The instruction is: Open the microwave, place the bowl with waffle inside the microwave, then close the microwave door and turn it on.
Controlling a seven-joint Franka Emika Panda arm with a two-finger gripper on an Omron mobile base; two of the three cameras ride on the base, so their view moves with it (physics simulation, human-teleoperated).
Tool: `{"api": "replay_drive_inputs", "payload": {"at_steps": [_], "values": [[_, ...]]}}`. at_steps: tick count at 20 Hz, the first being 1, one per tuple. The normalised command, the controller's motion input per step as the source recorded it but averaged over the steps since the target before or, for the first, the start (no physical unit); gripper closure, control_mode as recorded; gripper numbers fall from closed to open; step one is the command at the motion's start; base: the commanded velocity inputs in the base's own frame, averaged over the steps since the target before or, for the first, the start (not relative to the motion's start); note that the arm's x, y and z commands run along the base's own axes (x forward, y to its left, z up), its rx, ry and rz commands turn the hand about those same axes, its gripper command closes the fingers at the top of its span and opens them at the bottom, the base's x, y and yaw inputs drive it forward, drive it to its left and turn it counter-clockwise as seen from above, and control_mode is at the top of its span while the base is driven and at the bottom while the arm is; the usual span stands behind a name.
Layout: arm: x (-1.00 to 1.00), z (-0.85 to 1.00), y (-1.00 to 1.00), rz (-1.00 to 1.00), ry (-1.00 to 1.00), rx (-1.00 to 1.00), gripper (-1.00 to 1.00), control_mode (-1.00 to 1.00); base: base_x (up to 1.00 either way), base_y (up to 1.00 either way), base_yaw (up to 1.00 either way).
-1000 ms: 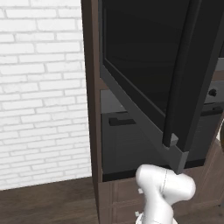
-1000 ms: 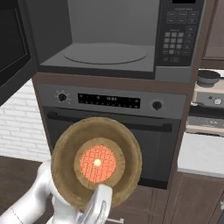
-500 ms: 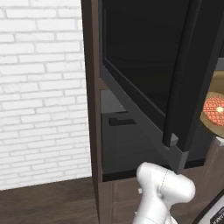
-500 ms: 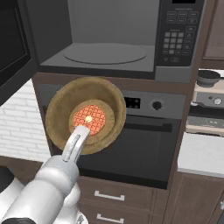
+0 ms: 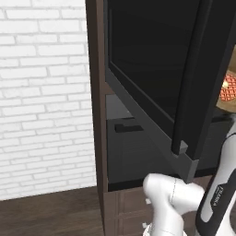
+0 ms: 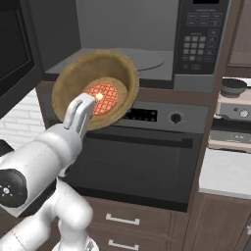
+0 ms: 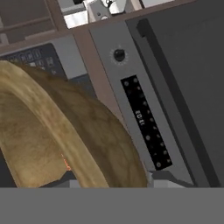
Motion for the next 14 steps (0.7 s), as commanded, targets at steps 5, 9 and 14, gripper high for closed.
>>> {"api": "replay_drive_inputs", "payload": {"at_steps": [5,9,14], "values": [[0.15,0.74,0.00,0.02,0.04,0.00,1.00,-1.00,0.00,0.00,0.00],[0.57,0.34,0.04,0.12,0.19,0.00,1.00,-1.00,0.00,0.00,0.00],[0.83,0.03,0.02,0.16,0.25,0.00,1.00,-1.00,0.00,0.00,0.00]]}}
